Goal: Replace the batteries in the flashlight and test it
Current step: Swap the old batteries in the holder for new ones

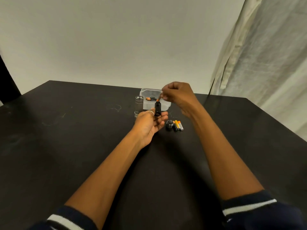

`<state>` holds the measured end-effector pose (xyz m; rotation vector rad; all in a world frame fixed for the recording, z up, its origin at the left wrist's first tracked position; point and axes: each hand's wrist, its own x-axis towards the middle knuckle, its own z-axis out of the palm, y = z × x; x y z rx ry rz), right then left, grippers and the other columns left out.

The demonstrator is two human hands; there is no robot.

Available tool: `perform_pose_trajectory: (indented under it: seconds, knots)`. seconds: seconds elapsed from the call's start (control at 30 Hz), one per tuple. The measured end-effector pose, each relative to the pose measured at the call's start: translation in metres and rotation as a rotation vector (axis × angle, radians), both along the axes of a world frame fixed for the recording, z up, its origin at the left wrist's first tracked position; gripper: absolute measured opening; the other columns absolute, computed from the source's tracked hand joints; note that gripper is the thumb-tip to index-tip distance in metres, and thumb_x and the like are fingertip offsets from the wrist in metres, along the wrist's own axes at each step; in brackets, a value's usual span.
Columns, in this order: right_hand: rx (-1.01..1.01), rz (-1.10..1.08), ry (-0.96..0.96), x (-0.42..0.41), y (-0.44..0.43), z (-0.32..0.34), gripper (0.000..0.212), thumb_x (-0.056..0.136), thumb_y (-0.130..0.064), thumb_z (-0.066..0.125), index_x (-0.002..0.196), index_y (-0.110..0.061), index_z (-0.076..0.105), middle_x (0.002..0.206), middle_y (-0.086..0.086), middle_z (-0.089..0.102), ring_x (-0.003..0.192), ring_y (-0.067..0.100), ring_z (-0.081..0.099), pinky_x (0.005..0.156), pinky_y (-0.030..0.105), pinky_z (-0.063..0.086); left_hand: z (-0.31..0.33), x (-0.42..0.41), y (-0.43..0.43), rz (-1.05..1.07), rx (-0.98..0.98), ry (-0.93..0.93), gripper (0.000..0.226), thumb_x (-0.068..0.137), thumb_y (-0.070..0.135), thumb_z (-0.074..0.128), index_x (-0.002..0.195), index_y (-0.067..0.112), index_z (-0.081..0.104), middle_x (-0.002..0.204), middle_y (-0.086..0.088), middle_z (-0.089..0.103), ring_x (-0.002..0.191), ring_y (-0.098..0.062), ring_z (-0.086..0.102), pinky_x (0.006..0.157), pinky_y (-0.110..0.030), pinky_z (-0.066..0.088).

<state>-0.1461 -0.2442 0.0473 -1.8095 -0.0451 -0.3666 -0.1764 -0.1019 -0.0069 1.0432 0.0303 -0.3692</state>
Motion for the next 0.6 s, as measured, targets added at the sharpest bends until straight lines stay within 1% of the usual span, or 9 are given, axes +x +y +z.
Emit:
perform_pose_trajectory:
  seconds: [0.03,0.1,0.17,0.23,0.3,0.47,0.53,0.6]
  knots:
    - [0.074,0.012,0.022,-0.005,0.000,-0.008,0.007,0.088,0.002,0.070,0.086,-0.005,0.072,0.074,0.008,0.072,0.074,0.018,0.070,0.076,0.027,0.063,0.000,0.000,0.001,-0.001,-0.007,-0.005,0.031,0.109,0.019,0.039,0.112,0.005,0.066,0.084,-0.006,0.077,0.072,-0.012,0.071,0.065,-0.023,0.055]
    - [0.108,0.011,0.049,-0.011,-0.001,-0.021,0.007,0.089,0.001,0.071,0.086,-0.005,0.072,0.069,0.003,0.071,0.068,0.012,0.070,0.072,0.022,0.061,0.000,-0.002,0.002,-0.007,-0.013,-0.016,0.032,0.110,0.020,0.038,0.112,0.006,0.066,0.085,-0.007,0.077,0.073,-0.012,0.071,0.065,-0.023,0.057]
    - [0.085,-0.016,0.058,-0.014,-0.003,-0.030,0.006,0.089,-0.001,0.071,0.086,-0.005,0.072,0.068,0.003,0.071,0.064,0.011,0.069,0.067,0.021,0.060,-0.001,-0.002,0.002,-0.006,-0.010,-0.024,0.033,0.110,0.020,0.038,0.114,0.004,0.067,0.087,-0.007,0.077,0.073,-0.011,0.071,0.064,-0.022,0.057]
    - [0.052,-0.065,0.068,-0.013,-0.007,-0.032,0.004,0.090,-0.004,0.071,0.088,-0.005,0.073,0.074,0.006,0.072,0.064,0.009,0.070,0.064,0.020,0.059,-0.002,-0.002,0.002,0.001,-0.014,-0.018,0.033,0.110,0.020,0.038,0.116,0.003,0.066,0.086,-0.008,0.077,0.071,-0.011,0.071,0.062,-0.022,0.058]
    - [0.005,-0.141,0.076,-0.011,-0.013,-0.033,0.003,0.090,-0.007,0.071,0.088,-0.007,0.073,0.078,0.008,0.074,0.066,0.011,0.070,0.065,0.022,0.059,-0.003,-0.001,0.002,0.011,-0.014,-0.008,0.031,0.109,0.019,0.038,0.115,0.003,0.065,0.083,-0.008,0.077,0.069,-0.011,0.071,0.062,-0.023,0.059]
    - [-0.177,-0.315,0.110,-0.010,-0.033,-0.035,0.010,0.086,-0.006,0.070,0.081,-0.014,0.074,0.080,0.002,0.075,0.069,0.014,0.068,0.068,0.027,0.062,-0.004,0.003,-0.001,0.033,0.006,0.009,0.028,0.110,0.019,0.038,0.117,0.003,0.061,0.086,-0.010,0.076,0.069,-0.012,0.070,0.064,-0.024,0.059]
    - [-0.365,-0.397,0.136,-0.012,-0.048,-0.030,0.007,0.088,-0.012,0.071,0.083,-0.013,0.075,0.083,-0.002,0.073,0.070,0.012,0.066,0.068,0.028,0.059,-0.006,0.005,-0.001,0.028,0.011,0.015,0.028,0.110,0.019,0.038,0.118,0.003,0.060,0.085,-0.009,0.077,0.069,-0.011,0.070,0.064,-0.024,0.059]
    - [-0.593,-0.398,0.248,-0.018,-0.066,-0.022,0.008,0.089,-0.019,0.073,0.086,-0.012,0.077,0.087,-0.003,0.072,0.074,0.012,0.066,0.070,0.028,0.053,-0.006,0.006,-0.001,0.017,0.014,0.013,0.029,0.110,0.020,0.038,0.118,0.003,0.060,0.081,-0.007,0.078,0.069,-0.010,0.071,0.063,-0.024,0.060]
